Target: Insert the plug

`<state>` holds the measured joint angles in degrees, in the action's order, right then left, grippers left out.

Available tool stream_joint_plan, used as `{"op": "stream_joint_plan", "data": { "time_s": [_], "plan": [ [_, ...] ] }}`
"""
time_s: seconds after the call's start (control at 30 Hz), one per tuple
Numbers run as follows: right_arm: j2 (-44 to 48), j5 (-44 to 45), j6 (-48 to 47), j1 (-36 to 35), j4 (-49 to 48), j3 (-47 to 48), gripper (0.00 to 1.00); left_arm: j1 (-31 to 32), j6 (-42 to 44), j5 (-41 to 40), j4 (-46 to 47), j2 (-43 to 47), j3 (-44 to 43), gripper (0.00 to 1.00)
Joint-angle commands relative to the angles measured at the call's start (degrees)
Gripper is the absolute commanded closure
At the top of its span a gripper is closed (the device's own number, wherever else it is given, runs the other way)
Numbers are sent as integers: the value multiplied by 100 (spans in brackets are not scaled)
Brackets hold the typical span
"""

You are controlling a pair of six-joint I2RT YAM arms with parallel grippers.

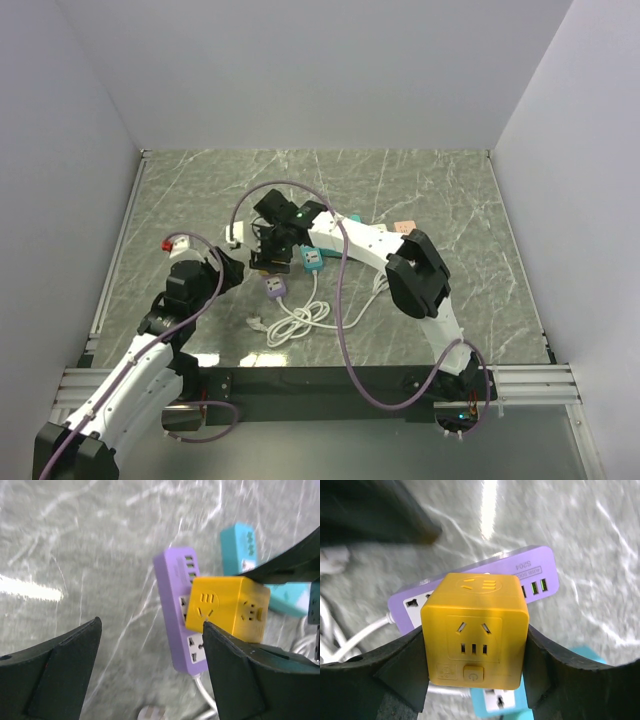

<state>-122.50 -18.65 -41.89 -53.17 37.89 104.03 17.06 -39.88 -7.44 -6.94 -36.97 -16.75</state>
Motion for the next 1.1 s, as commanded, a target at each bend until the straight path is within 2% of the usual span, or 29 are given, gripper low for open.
{"op": "stream_joint_plan", "data": {
  "time_s": [0.0, 0.17, 0.47, 0.8, 1.07],
  "plan": [
    [-133, 310, -152, 201, 517, 327, 100, -18, -257, -433, 614, 23, -153, 12],
    [-266, 125, -223, 315, 764, 575, 100, -18, -293, -355, 1071, -318, -170, 12],
    [-213, -121, -250, 316, 799, 408, 100, -150, -108, 252, 2240, -2944, -847, 16],
    [-143, -7, -127, 316, 588, 153, 100, -150, 6, 226, 2346, -4098, -1295, 22],
    [-116, -33, -65, 316, 518, 21, 100, -141, 24, 928, 2768, -4994, -1673, 25]
  ]
}}
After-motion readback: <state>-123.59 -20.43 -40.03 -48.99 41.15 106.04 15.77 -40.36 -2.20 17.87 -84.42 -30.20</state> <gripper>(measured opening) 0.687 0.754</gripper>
